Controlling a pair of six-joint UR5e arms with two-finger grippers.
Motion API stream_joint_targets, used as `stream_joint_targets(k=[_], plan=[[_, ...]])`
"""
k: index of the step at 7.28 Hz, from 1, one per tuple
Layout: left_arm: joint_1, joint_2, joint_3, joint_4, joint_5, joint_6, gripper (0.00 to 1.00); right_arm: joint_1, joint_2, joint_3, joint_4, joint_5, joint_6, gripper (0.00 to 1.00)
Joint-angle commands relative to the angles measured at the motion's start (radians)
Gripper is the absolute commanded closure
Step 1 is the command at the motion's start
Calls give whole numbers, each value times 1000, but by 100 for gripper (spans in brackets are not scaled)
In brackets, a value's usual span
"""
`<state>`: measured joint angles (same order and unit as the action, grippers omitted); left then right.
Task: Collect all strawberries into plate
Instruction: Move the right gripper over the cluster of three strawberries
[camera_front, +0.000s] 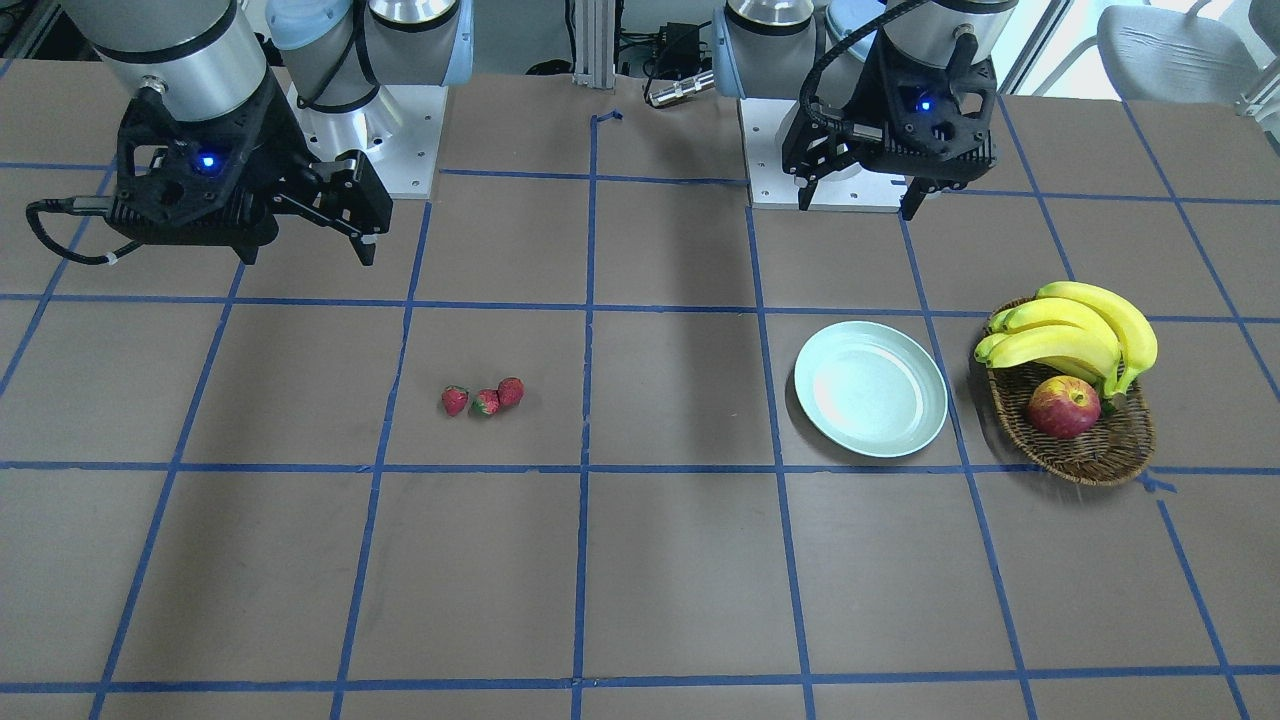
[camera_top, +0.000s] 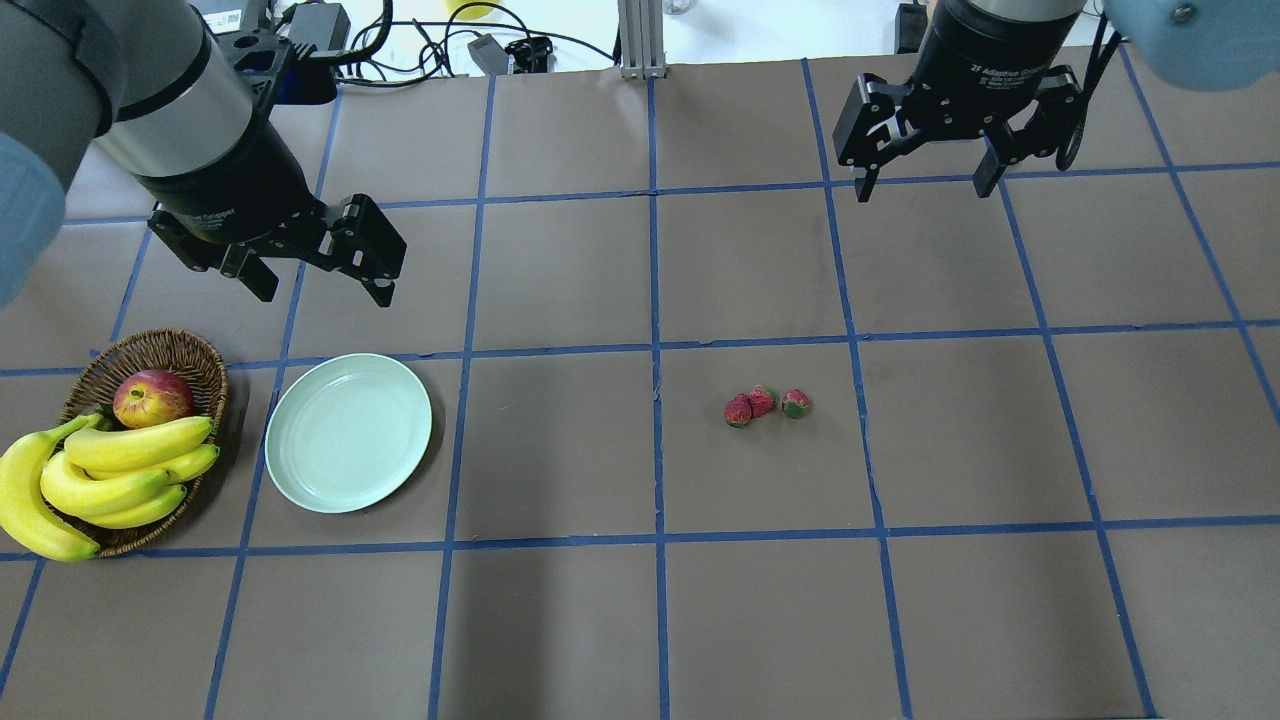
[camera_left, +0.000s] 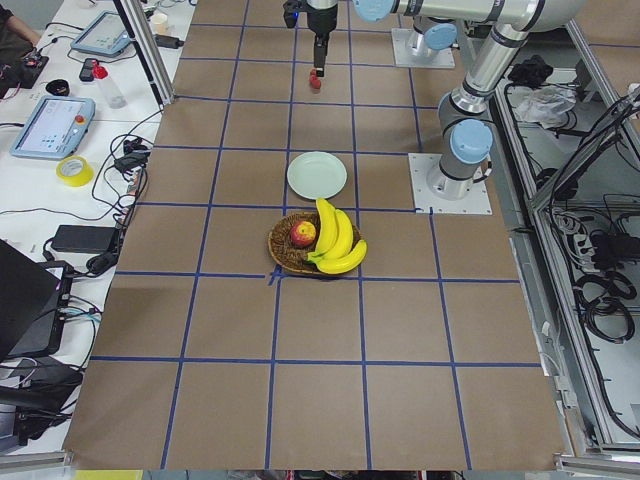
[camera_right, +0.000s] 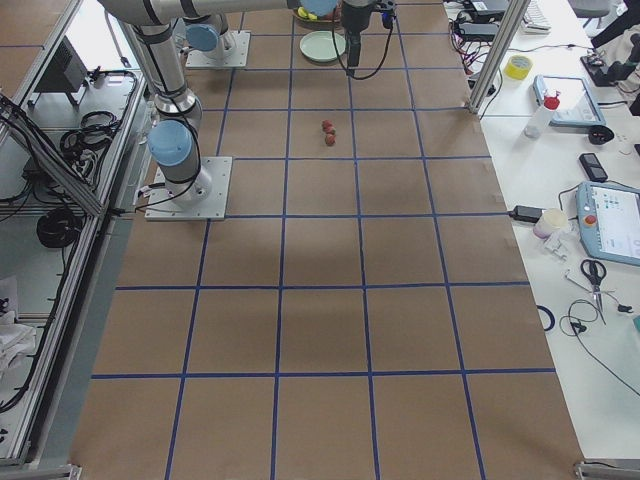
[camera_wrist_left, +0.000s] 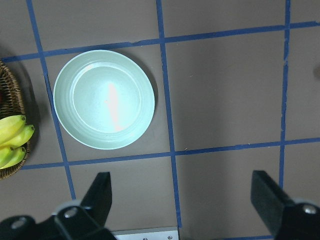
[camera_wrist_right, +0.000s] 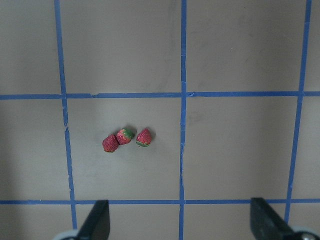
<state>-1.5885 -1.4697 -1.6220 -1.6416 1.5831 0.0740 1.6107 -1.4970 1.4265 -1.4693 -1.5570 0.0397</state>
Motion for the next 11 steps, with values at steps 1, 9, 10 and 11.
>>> stream_joint_targets(k=[1, 9, 10, 11], plan=[[-1, 0, -2, 2, -1, 1, 0, 0, 0, 0, 0, -1, -1, 0], [-1, -1, -9, 49, -6, -16, 0, -8, 14, -1, -11, 1, -12, 0], [-1, 8, -9, 49, -3, -14, 0, -3, 15, 8, -9, 0, -4, 0], [-1, 12, -4, 49, 3, -14, 0, 1, 17, 14, -26, 3, 5, 0]])
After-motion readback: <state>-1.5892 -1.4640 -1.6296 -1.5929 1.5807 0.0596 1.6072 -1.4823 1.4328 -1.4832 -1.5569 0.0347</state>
